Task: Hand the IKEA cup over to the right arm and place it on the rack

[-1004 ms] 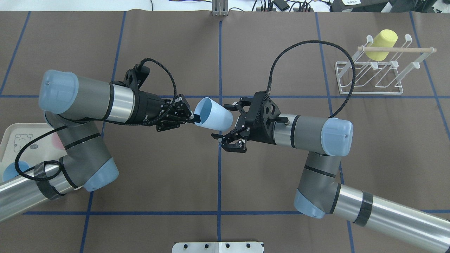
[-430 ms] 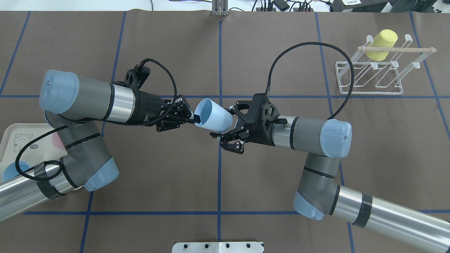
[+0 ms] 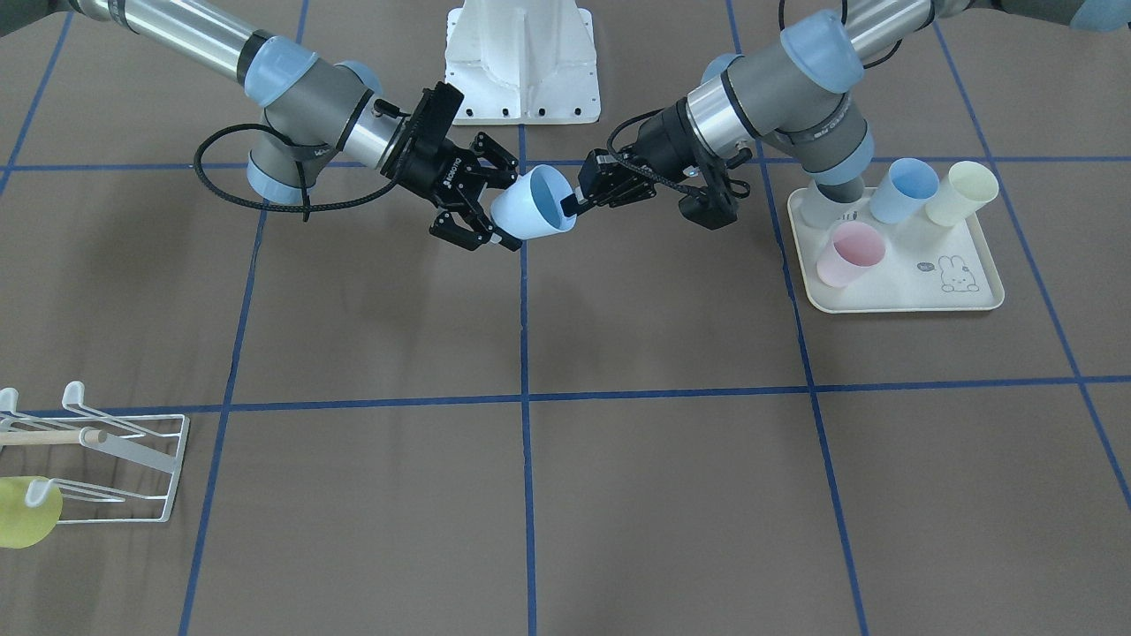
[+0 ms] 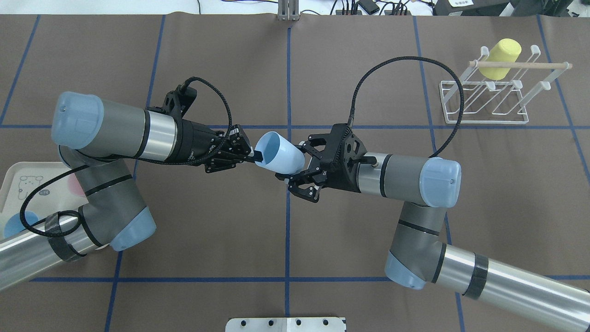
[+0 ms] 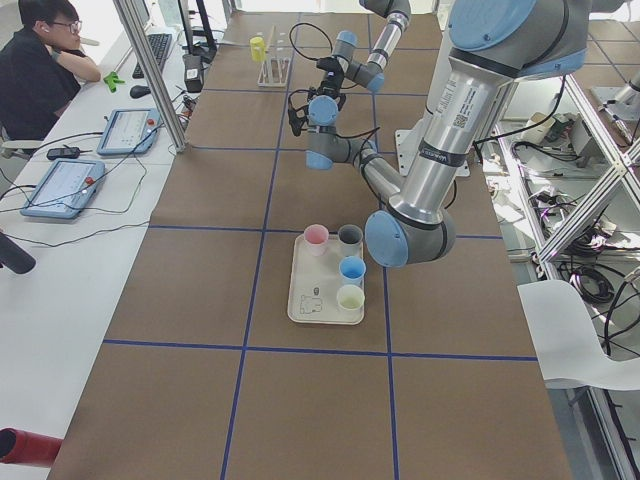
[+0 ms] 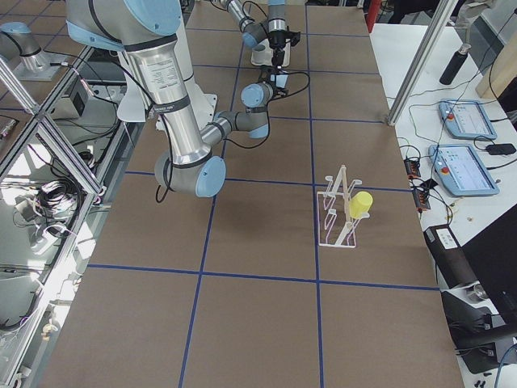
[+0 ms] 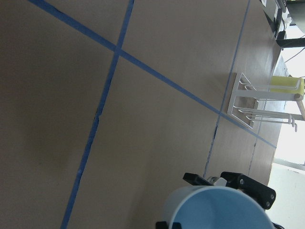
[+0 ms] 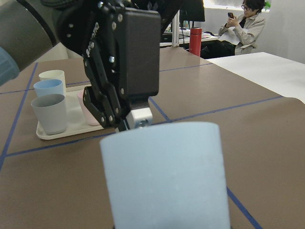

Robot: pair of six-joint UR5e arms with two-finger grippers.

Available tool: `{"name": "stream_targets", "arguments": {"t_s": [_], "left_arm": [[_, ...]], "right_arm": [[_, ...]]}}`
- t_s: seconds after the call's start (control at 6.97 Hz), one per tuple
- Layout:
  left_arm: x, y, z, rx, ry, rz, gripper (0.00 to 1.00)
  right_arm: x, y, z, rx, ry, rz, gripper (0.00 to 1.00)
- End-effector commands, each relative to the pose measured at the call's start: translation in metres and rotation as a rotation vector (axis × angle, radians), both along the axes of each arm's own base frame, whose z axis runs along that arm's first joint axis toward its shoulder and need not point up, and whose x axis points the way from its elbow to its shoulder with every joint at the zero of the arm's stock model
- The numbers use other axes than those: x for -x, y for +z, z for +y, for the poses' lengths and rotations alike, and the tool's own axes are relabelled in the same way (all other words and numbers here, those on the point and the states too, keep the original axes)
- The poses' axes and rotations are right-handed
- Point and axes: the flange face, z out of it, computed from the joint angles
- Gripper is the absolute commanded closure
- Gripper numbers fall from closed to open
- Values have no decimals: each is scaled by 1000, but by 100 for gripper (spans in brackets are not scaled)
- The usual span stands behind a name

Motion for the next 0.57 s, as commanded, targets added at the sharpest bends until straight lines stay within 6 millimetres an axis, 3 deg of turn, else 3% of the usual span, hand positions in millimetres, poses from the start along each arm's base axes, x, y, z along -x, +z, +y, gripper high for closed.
{"name": "stream_targets", "arguments": {"t_s": [0.0,0.29,0.43], "left_arm": [[2,-4,0,-3,-10,5,1],[16,-1,-10,0,-24,-3,0],[35,5,-26,-8,-24,-21,0]], "right_arm": [[0,0,0,-1,1,1,49],[-2,-1,-1,-2,4,-2,52],[-7,2,-7,-1,17,4,61]]}}
